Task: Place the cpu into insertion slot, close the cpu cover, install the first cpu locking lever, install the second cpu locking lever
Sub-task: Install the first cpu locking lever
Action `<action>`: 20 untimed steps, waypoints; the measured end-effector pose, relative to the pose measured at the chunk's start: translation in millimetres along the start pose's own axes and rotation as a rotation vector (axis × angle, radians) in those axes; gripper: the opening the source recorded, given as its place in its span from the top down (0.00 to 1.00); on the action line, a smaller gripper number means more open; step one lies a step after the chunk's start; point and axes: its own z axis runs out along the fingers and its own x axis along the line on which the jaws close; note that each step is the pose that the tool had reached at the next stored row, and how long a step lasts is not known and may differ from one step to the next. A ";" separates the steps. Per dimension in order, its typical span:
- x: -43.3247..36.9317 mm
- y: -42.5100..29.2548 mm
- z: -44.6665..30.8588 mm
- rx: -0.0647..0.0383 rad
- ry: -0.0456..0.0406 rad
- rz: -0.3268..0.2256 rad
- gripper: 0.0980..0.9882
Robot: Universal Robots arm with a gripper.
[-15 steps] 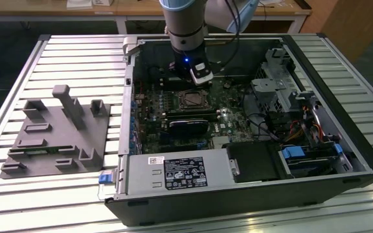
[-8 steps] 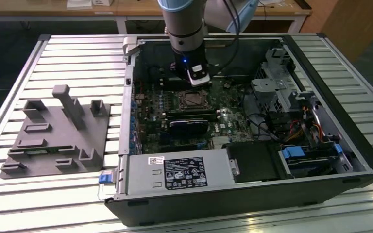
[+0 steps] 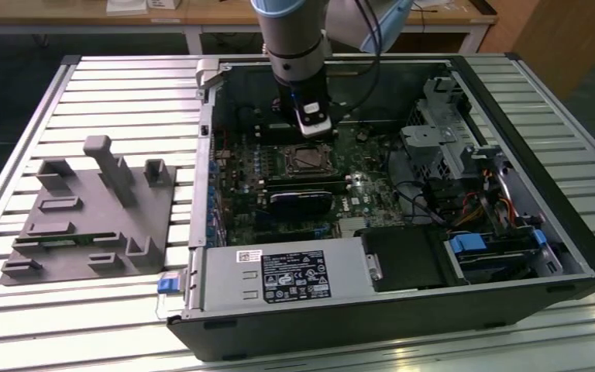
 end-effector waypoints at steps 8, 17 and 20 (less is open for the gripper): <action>1.0 1.6 1.3 0.003 -0.0034 0.013 0.99; 1.3 1.1 3.0 0.016 -0.0127 0.023 0.99; 1.3 1.1 3.3 0.023 -0.0183 0.025 0.99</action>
